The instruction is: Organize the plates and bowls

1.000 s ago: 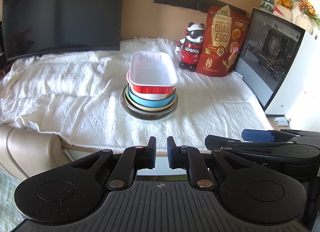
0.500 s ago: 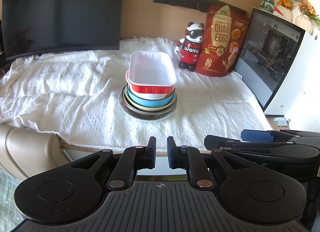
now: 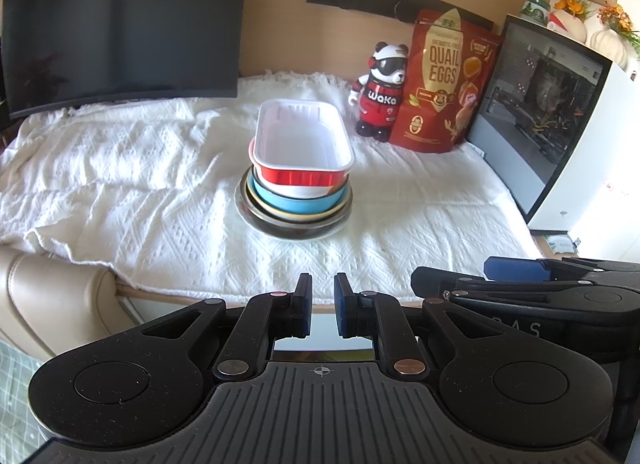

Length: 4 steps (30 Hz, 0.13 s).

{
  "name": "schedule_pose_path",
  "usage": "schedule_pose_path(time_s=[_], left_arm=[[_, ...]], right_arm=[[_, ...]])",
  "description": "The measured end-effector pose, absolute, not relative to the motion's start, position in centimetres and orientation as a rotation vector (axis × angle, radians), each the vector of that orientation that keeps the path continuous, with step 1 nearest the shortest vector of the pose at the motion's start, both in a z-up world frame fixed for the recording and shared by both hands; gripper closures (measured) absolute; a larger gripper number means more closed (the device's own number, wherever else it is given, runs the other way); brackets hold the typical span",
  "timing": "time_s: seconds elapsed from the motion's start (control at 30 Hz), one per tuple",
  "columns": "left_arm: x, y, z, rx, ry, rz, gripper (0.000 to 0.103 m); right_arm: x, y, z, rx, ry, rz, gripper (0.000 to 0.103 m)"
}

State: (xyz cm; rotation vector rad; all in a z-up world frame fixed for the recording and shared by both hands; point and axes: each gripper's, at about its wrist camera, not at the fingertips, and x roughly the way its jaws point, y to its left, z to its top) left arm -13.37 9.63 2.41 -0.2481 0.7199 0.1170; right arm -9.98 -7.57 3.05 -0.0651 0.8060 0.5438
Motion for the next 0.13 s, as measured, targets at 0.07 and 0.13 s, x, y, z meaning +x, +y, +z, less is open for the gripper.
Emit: schedule_pose_path(time_s=[0.07, 0.13], left_arm=[[-13.3, 9.9, 2.2, -0.263, 0.721, 0.112, 0.089], [-13.2, 10.8, 1.7, -0.292, 0.734, 0.141, 0.088]], right_arm=[[-9.9, -7.5, 3.0, -0.067, 0.807, 0.540, 0.028], [-9.7, -7.2, 3.0, -0.071, 0.810, 0.540, 0.028]])
